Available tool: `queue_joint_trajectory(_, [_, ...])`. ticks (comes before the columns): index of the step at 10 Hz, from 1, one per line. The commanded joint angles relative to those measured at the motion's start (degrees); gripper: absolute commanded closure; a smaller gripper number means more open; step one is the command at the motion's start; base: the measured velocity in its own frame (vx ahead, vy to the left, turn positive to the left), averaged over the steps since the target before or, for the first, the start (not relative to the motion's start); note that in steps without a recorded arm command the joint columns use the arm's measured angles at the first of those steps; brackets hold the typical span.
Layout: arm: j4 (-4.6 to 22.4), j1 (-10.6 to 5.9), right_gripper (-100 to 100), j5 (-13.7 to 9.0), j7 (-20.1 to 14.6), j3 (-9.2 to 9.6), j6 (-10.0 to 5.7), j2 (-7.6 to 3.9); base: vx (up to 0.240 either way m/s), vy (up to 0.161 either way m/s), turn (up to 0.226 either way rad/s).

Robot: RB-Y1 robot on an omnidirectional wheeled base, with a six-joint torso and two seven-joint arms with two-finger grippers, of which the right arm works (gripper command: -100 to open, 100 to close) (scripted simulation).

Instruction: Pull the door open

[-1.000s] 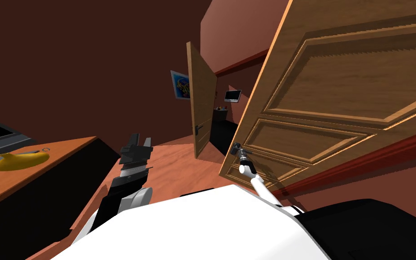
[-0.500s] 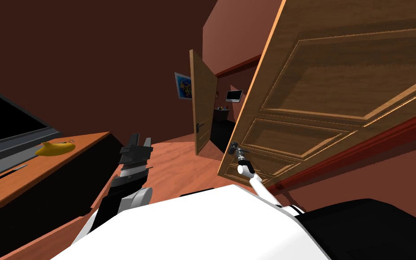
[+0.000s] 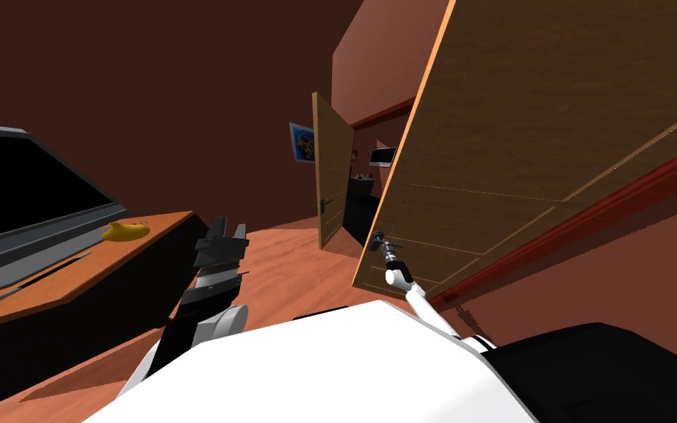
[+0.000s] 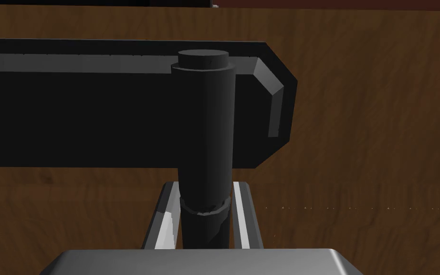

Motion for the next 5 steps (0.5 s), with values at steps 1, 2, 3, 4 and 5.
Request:
queue_joint_trajectory(1, [-0.4, 0.39, 100, -0.18, -0.36, 0.66, -0.36, -0.48, -0.171, -0.029, 0.113])
queue_joint_trajectory(2, [-0.77, 0.76, 100, -0.34, -0.59, 1.15, -0.58, -0.88, -0.189, -0.059, 0.104])
queue_joint_trajectory(3, [-1.18, 1.16, 100, -0.51, -0.85, 1.69, -0.82, -1.32, -0.199, -0.055, 0.128])
queue_joint_trajectory(4, [-1.6, 1.58, 100, -0.69, -1.12, 2.25, -1.07, -1.78, -0.204, -0.051, 0.136])
queue_joint_trajectory(5, [-2.03, 2.0, 100, -0.87, -1.39, 2.82, -1.32, -2.25, -0.195, -0.041, 0.117])
